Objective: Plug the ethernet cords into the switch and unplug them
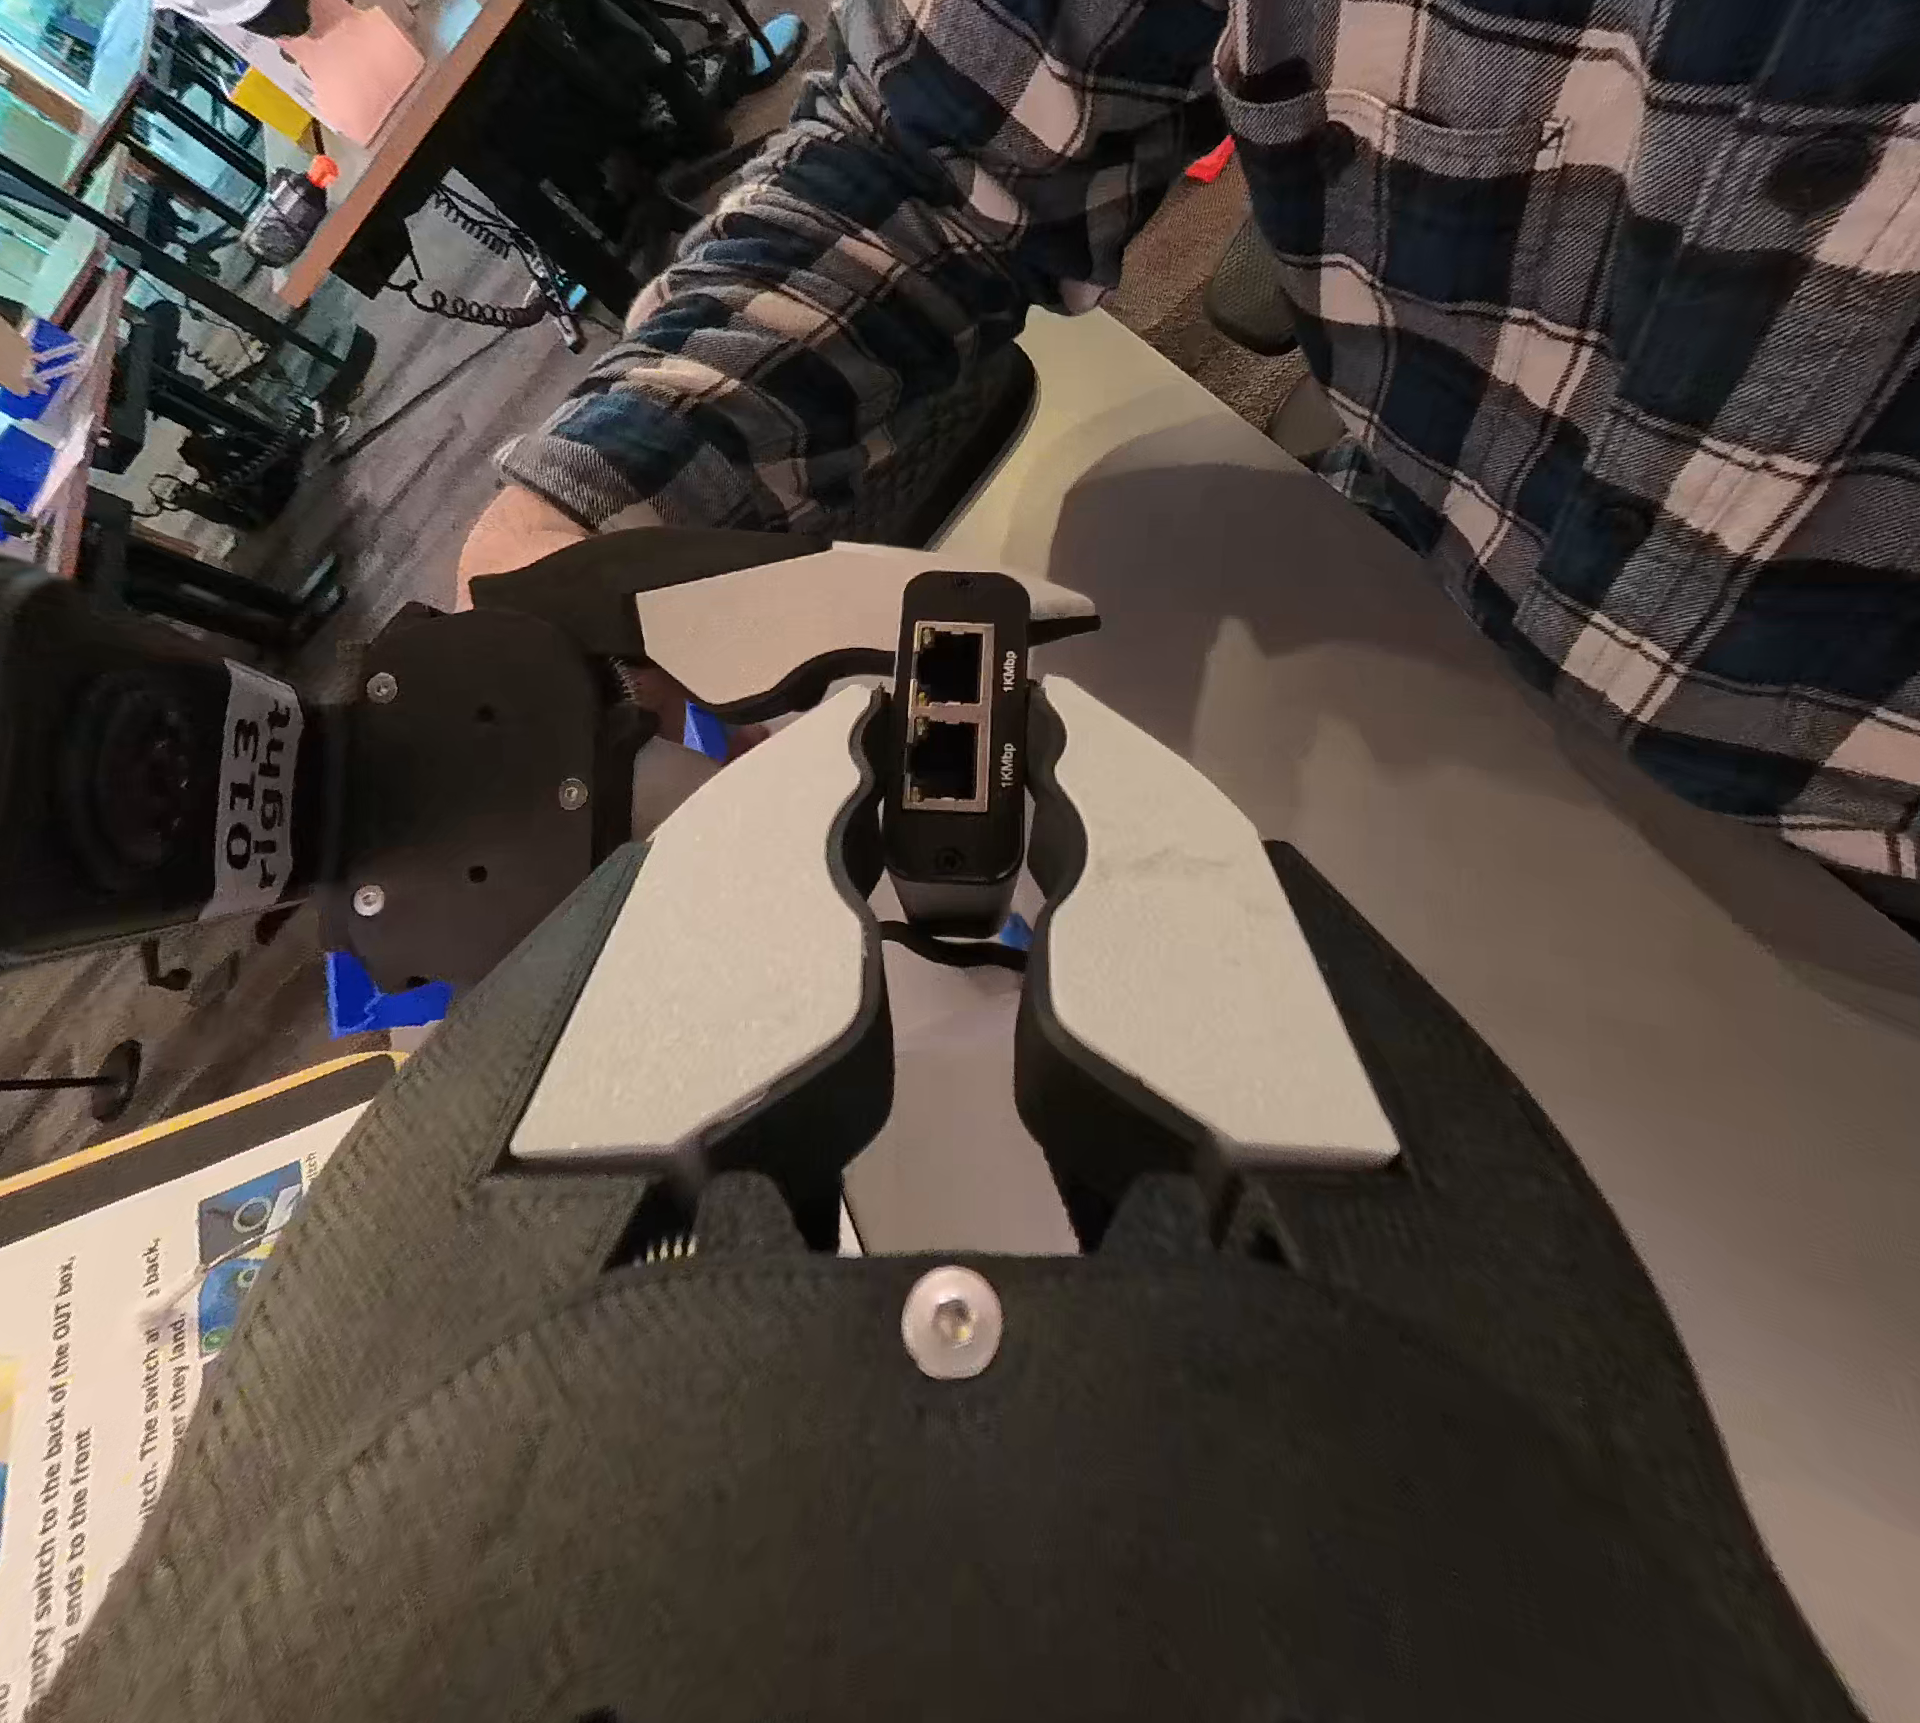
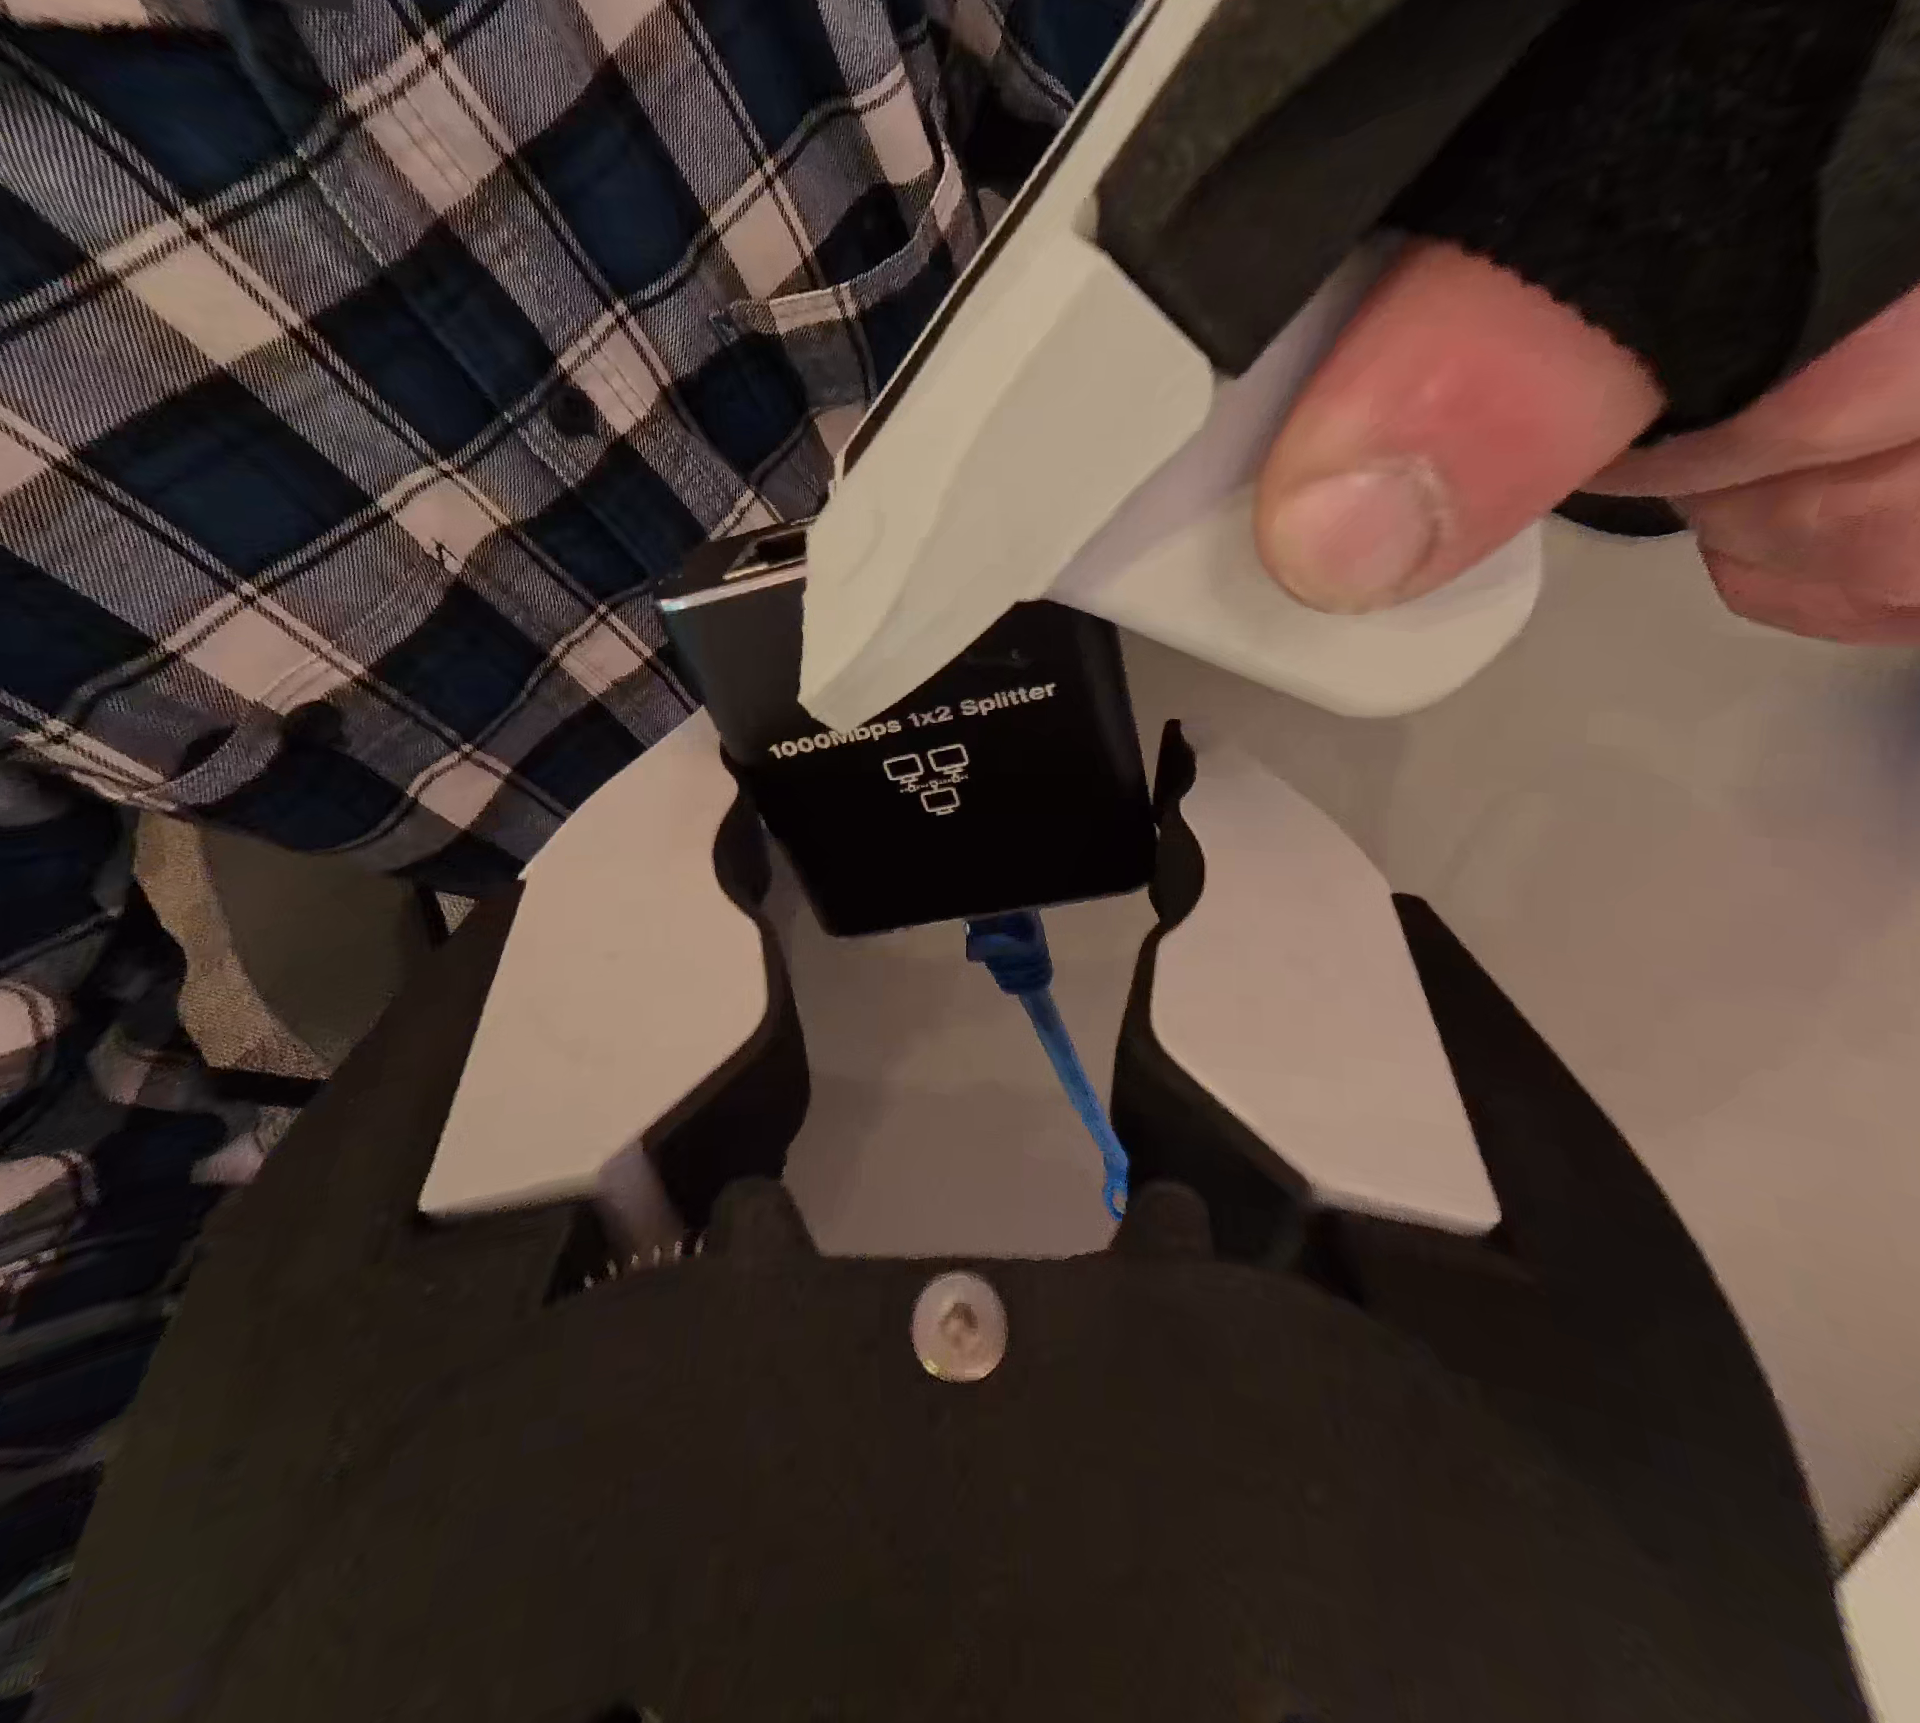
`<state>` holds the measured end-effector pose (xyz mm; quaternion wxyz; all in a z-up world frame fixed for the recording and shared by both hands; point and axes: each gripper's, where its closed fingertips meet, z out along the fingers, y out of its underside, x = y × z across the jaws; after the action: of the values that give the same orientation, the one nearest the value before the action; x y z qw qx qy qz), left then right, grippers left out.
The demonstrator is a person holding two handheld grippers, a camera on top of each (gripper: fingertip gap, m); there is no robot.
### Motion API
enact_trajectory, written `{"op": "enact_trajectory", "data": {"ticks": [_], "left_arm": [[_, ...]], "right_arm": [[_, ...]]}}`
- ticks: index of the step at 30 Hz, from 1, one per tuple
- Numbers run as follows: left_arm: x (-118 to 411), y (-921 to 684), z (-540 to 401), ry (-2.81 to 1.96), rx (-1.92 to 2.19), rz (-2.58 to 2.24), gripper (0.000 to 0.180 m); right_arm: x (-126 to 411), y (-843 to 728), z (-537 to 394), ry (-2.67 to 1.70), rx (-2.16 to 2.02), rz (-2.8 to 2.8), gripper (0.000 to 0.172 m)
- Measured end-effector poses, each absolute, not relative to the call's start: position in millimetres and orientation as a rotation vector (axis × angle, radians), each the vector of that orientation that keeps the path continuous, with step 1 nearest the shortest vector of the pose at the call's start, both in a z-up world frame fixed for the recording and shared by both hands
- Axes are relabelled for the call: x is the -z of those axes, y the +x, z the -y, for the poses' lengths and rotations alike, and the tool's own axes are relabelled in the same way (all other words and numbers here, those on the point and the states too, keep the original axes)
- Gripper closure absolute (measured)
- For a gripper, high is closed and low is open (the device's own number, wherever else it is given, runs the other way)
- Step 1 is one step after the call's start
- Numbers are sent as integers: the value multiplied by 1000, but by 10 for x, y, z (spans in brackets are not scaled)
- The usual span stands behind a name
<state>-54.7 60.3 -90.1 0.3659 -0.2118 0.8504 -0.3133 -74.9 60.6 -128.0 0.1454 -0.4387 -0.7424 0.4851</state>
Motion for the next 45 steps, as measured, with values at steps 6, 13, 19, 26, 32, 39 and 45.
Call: {"op": "enact_trajectory", "data": {"ticks": [6, 13, 19, 26, 32, 39, 45], "left_arm": [[915, -620, -672, -542, 790, -2138, 156], [876, -645, -787, -559, 729, -2071, 157], [859, -667, -804, -551, 752, -2053, 156], [844, -667, -788, -540, 802, -2050, 157], [902, -656, -803, -559, 875, -2068, 157], [797, -806, -1121, -711, 782, -1939, 125], [782, -1649, -1754, -1030, 450, -1831, 120]], "right_arm": [[1306, -801, -695, -1274, -1309, 2163, 101], [1353, -923, -787, -1377, -1273, 2077, 72], [1403, -984, -803, -1338, -1174, 2111, 89], [1391, -995, -795, -1311, -1201, 2106, 89], [1487, -950, -787, -1367, -1166, 2145, 91], [1641, -747, -1150, -1606, -1011, 2035, 91], [1822, -507, -1290, -1758, -836, 1977, 91]]}}
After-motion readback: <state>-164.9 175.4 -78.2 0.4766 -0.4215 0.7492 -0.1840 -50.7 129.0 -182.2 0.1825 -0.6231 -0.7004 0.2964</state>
